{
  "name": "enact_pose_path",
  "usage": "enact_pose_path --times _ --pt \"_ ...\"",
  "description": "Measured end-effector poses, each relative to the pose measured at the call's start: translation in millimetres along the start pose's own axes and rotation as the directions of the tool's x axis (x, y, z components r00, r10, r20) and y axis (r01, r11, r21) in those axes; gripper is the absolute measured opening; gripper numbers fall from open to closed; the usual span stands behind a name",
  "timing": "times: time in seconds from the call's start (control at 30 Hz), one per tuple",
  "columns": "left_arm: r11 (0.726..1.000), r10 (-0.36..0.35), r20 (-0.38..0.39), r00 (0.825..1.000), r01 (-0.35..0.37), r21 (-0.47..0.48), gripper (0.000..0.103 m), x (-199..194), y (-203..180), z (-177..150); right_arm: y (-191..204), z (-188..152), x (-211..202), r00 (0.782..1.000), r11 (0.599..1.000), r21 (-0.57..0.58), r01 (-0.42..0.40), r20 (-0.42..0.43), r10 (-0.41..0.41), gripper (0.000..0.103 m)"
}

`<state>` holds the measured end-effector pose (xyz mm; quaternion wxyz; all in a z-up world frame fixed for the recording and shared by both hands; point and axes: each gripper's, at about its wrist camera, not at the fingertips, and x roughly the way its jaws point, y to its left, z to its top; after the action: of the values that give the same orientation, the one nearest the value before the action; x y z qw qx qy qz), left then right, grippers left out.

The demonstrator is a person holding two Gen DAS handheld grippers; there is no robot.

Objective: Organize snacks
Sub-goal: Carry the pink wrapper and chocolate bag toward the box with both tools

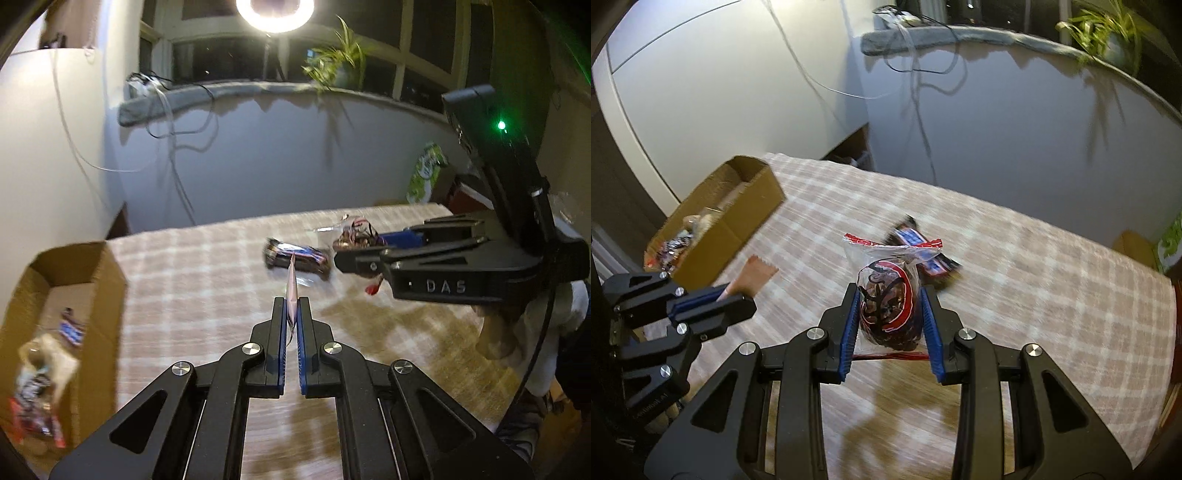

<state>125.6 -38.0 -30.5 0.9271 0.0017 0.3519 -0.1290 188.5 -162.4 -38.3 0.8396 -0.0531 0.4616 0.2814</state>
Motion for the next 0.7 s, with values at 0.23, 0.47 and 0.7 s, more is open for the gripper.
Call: enact_pose_path --times 0.23,0.47,0.7 --pt "0.998 0.052 0.044 0.998 -0.05 -0.047 0.004 -26 40 0 49 24 7 0.999 0.997 -0.069 -0.034 0.012 0.035 0.034" --pt "0.991 0.104 0.076 0.992 -0.097 -0.089 0.004 -44 79 -1 92 46 21 0.998 0.99 -0.126 -0.062 0.013 0.064 0.034" --pt "0.979 0.158 0.091 0.983 -0.145 -0.142 0.004 -59 123 -5 131 68 41 0.996 0.981 -0.17 -0.09 0.005 0.092 0.034"
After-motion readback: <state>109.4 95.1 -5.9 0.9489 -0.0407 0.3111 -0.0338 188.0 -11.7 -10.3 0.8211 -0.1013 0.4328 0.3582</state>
